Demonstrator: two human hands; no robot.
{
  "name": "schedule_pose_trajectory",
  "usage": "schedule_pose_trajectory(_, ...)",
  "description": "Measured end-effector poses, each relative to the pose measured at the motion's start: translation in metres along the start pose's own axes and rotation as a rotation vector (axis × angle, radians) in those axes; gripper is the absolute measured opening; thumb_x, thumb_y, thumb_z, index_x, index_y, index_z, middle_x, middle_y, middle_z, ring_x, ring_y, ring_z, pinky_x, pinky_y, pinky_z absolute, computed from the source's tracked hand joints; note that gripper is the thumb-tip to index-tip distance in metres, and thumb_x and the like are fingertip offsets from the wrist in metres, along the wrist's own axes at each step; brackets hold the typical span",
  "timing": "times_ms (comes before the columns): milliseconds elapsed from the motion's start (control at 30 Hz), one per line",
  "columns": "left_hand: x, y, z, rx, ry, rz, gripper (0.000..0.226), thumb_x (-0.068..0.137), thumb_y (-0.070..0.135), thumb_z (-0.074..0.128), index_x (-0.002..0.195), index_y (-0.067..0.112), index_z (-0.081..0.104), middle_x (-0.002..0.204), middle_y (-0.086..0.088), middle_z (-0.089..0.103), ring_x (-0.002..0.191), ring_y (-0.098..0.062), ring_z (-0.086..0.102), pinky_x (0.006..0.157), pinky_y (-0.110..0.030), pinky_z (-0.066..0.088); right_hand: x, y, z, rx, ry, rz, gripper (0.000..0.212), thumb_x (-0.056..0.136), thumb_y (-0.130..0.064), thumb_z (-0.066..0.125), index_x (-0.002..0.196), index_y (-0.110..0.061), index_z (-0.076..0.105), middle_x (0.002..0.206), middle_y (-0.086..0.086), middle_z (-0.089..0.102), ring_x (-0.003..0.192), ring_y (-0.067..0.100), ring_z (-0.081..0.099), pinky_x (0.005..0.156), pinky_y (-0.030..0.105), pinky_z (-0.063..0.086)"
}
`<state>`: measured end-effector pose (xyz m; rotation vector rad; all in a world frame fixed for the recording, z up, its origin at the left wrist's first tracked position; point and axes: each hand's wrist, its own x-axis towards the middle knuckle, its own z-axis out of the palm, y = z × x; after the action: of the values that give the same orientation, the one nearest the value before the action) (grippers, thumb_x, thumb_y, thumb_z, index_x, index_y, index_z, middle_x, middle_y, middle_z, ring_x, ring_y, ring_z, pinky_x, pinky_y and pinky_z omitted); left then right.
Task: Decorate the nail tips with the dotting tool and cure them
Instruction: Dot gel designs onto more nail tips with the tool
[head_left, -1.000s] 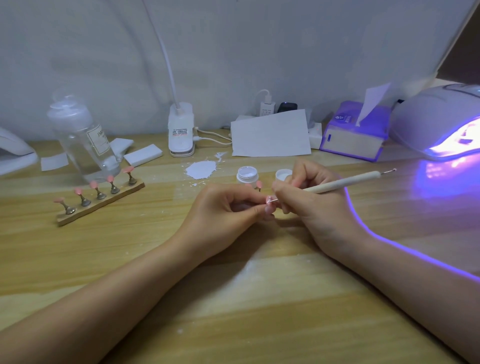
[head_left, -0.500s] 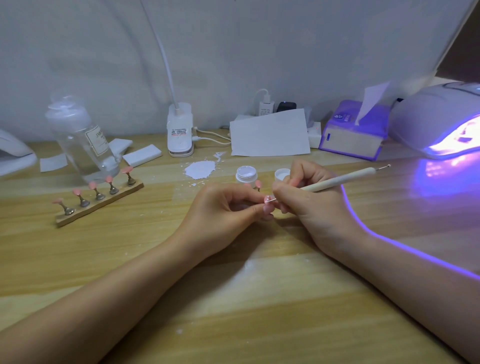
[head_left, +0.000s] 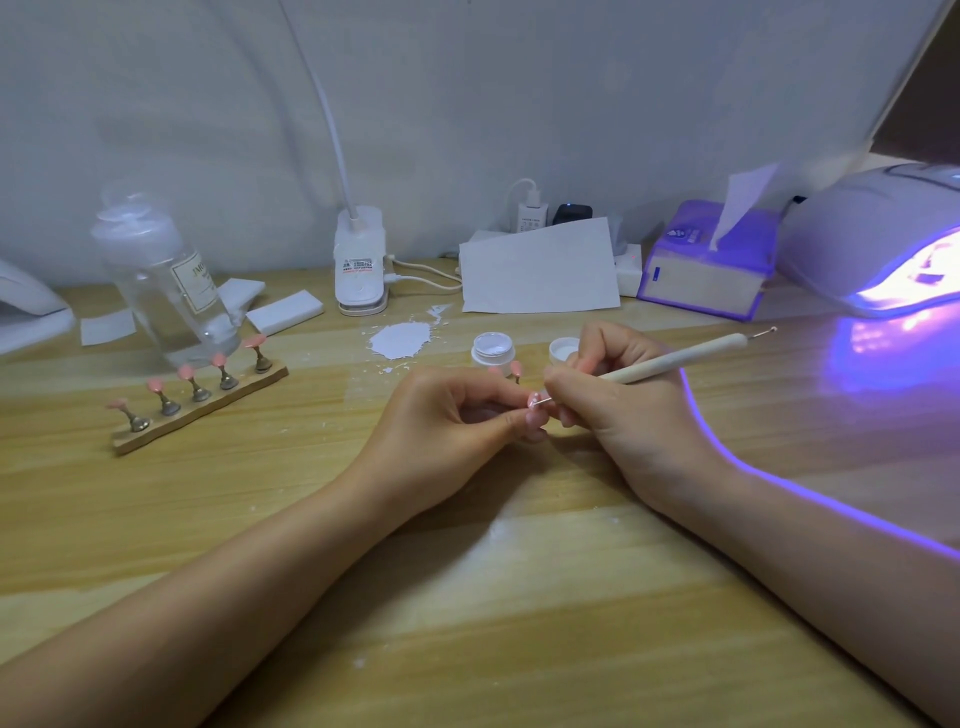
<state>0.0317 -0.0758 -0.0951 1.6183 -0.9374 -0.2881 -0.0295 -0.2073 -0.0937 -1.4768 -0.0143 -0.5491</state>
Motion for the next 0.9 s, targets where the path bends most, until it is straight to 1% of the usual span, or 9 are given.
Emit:
schedule_pose_trajectory(100,0.0003,-0.0007,-0.0004,-0.007,0.001,-0.008,0.011,0.07,0.021,0.069,0.07,0.031,0.073,0.073,0.001,0.073,0.071,-0.004,0.067,0.081,-0.018,0.051,-0.0002,-0.0001,0.0003,-0.003,-0.007,-0.001,0.037,0.076,0.013,0.056,0.054,-0.01,0.036,0.038,-0.003,0.05,0.043,0.009,0.058,0.046,0.014,0.043)
schedule_pose_trajectory(200,0.0008,-0.0011,-0.0012,0.016,-0.003,0.0,0.018,0.075,0.009,0.069,0.073,0.027,0.072,0.075,0.0,0.073,0.071,-0.005,0.067,0.076,-0.016,0.052,-0.0002,-0.0006,0.0004,-0.007,-0.002,0.002,0.038,0.076,0.013,0.056,0.053,-0.01,0.036,0.038,-0.002,0.05,0.044,0.01,0.059,0.046,0.015,0.044)
schedule_pose_trajectory(300,0.0008,-0.0011,-0.0009,0.01,0.004,-0.006,0.02,0.075,0.007,0.069,0.073,0.027,0.072,0.075,0.0,0.073,0.072,-0.007,0.068,0.078,-0.018,0.053,0.0,-0.0009,0.0009,0.024,0.0,0.01,0.037,0.076,0.014,0.055,0.054,-0.009,0.036,0.038,-0.002,0.049,0.042,0.01,0.058,0.044,0.014,0.043)
schedule_pose_trajectory(500,0.0005,-0.0001,-0.0009,0.017,-0.005,-0.002,0.019,0.076,0.005,0.069,0.075,0.024,0.072,0.072,0.005,0.073,0.069,-0.002,0.067,0.071,-0.011,0.05,0.0002,-0.0014,0.0013,0.006,0.005,0.012,0.037,0.075,0.014,0.055,0.054,-0.009,0.035,0.037,-0.002,0.048,0.043,0.01,0.058,0.044,0.015,0.043)
schedule_pose_trajectory(600,0.001,0.0001,-0.0007,0.021,-0.005,-0.002,0.019,0.077,0.005,0.069,0.075,0.024,0.072,0.072,0.005,0.073,0.07,-0.001,0.067,0.073,-0.011,0.049,0.0005,-0.0012,0.0018,0.019,0.004,0.017,0.036,0.076,0.014,0.055,0.054,-0.008,0.035,0.037,-0.002,0.049,0.041,0.009,0.057,0.043,0.013,0.041)
schedule_pose_trajectory(733,0.0002,-0.0005,-0.0003,0.014,-0.011,-0.002,0.018,0.076,0.007,0.069,0.074,0.025,0.072,0.071,0.006,0.072,0.07,-0.001,0.067,0.072,-0.013,0.05,-0.0004,-0.0015,0.0016,0.002,-0.001,0.012,0.037,0.074,0.014,0.054,0.052,-0.01,0.035,0.036,-0.003,0.048,0.043,0.01,0.058,0.044,0.014,0.042)
schedule_pose_trajectory(833,0.0002,-0.0006,-0.0004,0.019,0.0,-0.004,0.018,0.075,0.01,0.069,0.074,0.028,0.072,0.073,0.003,0.073,0.071,-0.004,0.068,0.076,-0.017,0.052,-0.0002,-0.0016,0.0012,0.001,0.002,0.013,0.037,0.075,0.014,0.054,0.053,-0.009,0.035,0.037,-0.003,0.049,0.042,0.009,0.058,0.044,0.013,0.041)
schedule_pose_trajectory(900,0.0006,-0.0002,-0.0005,0.029,0.002,0.0,0.02,0.076,0.01,0.069,0.072,0.03,0.072,0.072,0.004,0.073,0.071,-0.003,0.067,0.078,-0.016,0.051,-0.0006,-0.0016,0.0017,0.001,-0.004,0.01,0.037,0.075,0.014,0.054,0.053,-0.008,0.035,0.037,-0.003,0.05,0.042,0.008,0.057,0.044,0.012,0.041)
